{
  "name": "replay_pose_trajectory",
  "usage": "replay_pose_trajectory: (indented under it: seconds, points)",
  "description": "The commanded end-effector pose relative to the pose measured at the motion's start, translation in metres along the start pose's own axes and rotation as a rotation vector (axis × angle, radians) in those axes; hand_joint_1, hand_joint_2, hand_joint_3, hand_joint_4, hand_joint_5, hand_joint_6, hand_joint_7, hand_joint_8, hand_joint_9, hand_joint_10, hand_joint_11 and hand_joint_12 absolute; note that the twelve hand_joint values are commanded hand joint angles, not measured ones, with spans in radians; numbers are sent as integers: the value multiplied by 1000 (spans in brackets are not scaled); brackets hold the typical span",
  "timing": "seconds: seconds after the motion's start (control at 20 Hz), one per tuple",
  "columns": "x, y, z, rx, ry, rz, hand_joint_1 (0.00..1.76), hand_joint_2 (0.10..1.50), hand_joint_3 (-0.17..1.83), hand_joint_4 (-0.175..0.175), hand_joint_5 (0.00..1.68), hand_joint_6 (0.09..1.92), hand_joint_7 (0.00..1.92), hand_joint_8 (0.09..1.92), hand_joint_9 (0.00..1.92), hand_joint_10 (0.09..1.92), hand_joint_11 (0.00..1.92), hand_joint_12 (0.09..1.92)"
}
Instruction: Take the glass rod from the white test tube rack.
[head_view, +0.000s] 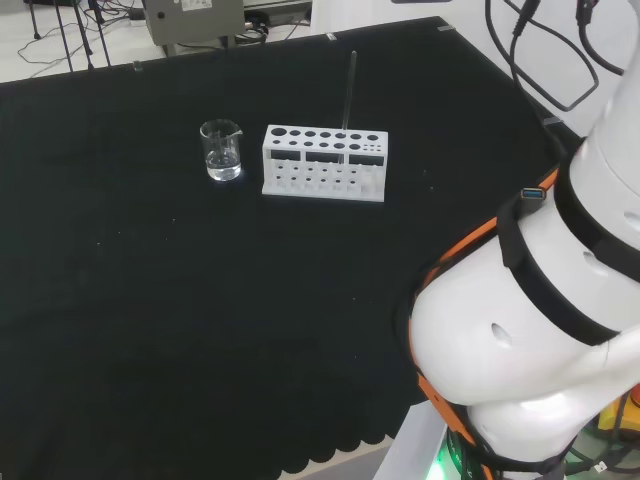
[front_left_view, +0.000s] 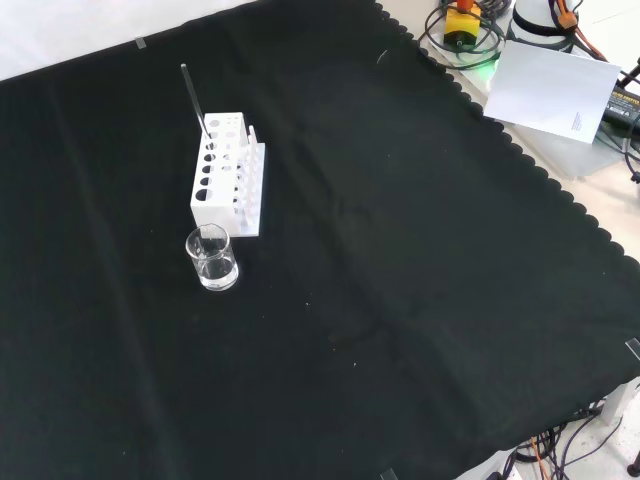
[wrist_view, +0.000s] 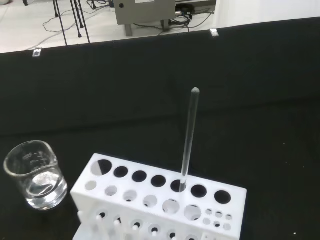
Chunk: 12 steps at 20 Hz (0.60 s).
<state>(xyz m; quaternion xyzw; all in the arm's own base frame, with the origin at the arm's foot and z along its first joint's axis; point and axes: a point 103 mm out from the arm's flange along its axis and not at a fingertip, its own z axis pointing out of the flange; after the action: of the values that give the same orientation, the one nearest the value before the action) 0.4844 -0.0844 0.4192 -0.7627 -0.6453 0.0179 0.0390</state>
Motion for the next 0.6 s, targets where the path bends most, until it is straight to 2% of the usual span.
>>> replay_pose_trajectory:
  seconds: [0.05, 0.6]
  points:
    - [-18, 38, 16, 34, 32, -10, 686, 867, 494, -175, 387, 87, 610, 1070, 890, 1019, 567, 1380]
    - [-17, 70, 59, 62, -19, -1, 693, 868, 496, -175, 435, 118, 736, 1126, 973, 1063, 596, 1371]
